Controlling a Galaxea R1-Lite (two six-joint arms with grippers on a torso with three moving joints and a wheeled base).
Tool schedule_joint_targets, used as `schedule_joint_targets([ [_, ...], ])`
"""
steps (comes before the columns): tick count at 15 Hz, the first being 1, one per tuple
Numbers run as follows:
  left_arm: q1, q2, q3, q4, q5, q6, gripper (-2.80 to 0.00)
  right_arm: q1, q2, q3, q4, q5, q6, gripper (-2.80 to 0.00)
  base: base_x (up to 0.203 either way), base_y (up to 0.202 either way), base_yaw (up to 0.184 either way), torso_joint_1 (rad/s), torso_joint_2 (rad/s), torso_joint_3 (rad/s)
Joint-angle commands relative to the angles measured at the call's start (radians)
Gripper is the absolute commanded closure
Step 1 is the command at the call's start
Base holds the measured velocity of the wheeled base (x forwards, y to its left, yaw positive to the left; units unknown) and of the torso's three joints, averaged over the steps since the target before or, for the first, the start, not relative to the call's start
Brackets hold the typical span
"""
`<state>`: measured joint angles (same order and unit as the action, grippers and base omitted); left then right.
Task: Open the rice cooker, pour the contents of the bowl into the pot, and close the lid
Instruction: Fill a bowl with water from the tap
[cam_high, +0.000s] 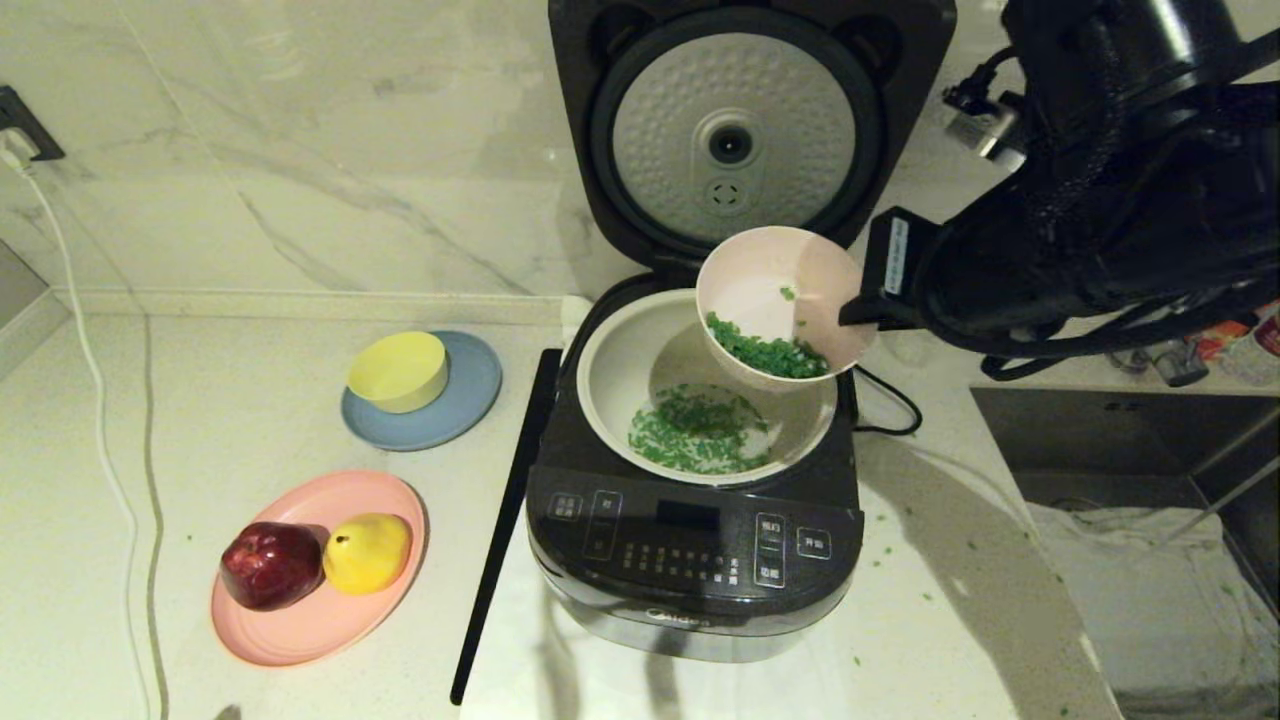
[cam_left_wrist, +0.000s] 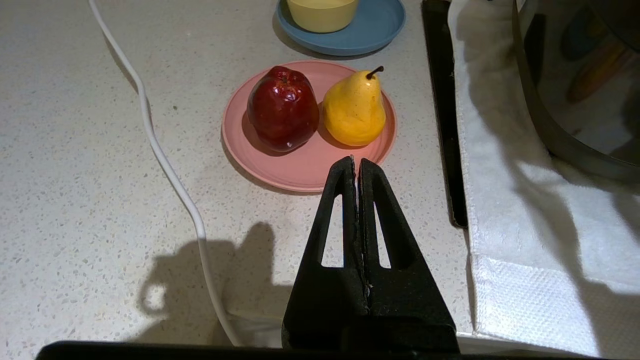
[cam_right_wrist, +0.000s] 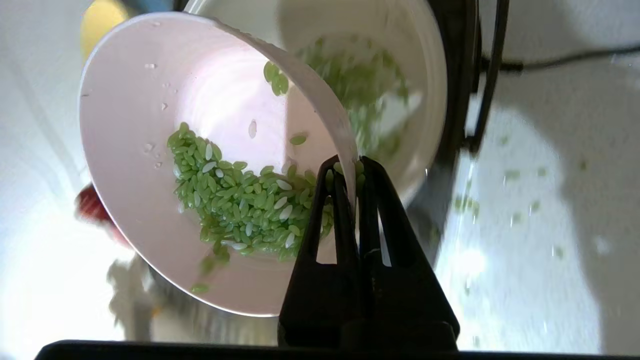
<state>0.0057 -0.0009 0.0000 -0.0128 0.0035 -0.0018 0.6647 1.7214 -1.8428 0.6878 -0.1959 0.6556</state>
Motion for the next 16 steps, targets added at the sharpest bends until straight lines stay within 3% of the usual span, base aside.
schedule_joint_targets([
  [1,0.0,0.001,0.009,0.0,0.0,0.0,0.0,-0.008,-0.088,0.023,0.05,0.013,0.007,0.0,0.0,0.0,0.0,0.0,0.0,0.0],
  [8,0.0,0.001,0.009,-0.001,0.001,-0.001,0.0,-0.1,-0.295,0.26,0.14,0.018,0.004,0.0,0.0,0.0,0.0,0.0,0.0,0.0],
  [11,0.0,0.001,0.009,0.0,0.0,-0.001,0.0,-0.263,-0.347,0.414,0.132,0.042,0.004,0.0,0.0,0.0,0.0,0.0,0.0,0.0],
  [16,0.0,0.001,0.009,-0.001,0.001,0.0,0.0,-0.63,-0.364,0.578,0.039,0.244,-0.026,0.0,0.0,0.0,0.0,0.0,0.0,0.0],
])
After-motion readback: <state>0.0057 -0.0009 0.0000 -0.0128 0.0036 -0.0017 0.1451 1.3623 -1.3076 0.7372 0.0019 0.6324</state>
